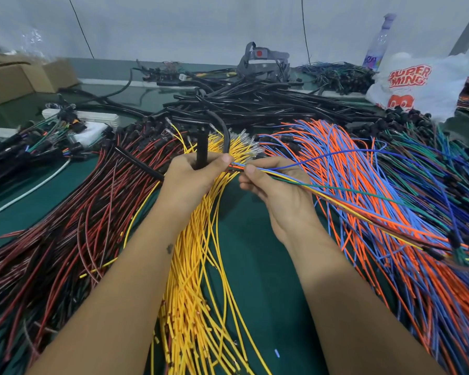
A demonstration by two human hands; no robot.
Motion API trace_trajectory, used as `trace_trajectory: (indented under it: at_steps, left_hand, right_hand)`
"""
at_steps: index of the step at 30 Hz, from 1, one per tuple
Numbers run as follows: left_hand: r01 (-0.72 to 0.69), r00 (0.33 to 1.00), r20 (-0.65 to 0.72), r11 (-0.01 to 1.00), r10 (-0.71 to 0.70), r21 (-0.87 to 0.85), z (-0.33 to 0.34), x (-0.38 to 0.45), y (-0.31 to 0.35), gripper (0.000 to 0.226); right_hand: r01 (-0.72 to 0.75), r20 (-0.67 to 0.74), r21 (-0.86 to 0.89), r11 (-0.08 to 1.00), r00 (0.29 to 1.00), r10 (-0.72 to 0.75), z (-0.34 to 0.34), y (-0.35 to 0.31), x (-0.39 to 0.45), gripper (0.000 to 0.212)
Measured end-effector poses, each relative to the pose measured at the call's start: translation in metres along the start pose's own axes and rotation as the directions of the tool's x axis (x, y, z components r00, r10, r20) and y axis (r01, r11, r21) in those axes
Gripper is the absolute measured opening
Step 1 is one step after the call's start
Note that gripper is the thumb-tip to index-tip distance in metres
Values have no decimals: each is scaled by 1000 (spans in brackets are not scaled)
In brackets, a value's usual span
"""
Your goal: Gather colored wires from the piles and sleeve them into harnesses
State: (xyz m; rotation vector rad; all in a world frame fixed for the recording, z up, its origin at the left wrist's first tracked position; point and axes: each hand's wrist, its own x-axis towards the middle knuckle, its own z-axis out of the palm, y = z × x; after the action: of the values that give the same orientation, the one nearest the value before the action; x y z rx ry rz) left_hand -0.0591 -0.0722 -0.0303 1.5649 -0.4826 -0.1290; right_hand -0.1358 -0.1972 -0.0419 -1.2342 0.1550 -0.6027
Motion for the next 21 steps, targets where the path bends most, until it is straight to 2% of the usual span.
trace_trajectory:
  at_steps: [5,10,13,16,18,19,21]
  left_hand:
    - [31,999,-21,997,-33,-71,0,2,-1,12]
    - [49,997,74,985,-37,-163,-4,3,-1,9]
    - [17,997,75,992,-8,-121,-4,0,1,10]
    - [-157,987,-20,979,161,127,0,-5,2,5]
    - [-326,941,-11,913,339,244,0,-8,5,15]
    - [-424,898,18,855,439,299,-1,-7,6,20]
    - [-549,804,97,672,586,497,-5,-4,6,27]
  right_hand:
    - [2,5,9,1000,1000,-2,2,0,-1,5]
    - [-36,27,139,990,999,32,3,1,0,6]
    - [-60,46,179,982,998,52,4,4,0,8]
    - [-45,4,148,988,999,45,3,5,3,7]
    - [-32,-39,130,991,999,37,2,4,4,10]
    - [-31,-50,128,991,998,38,2,4,5,11]
    - [-36,-66,129,991,997,44,2,4,6,15]
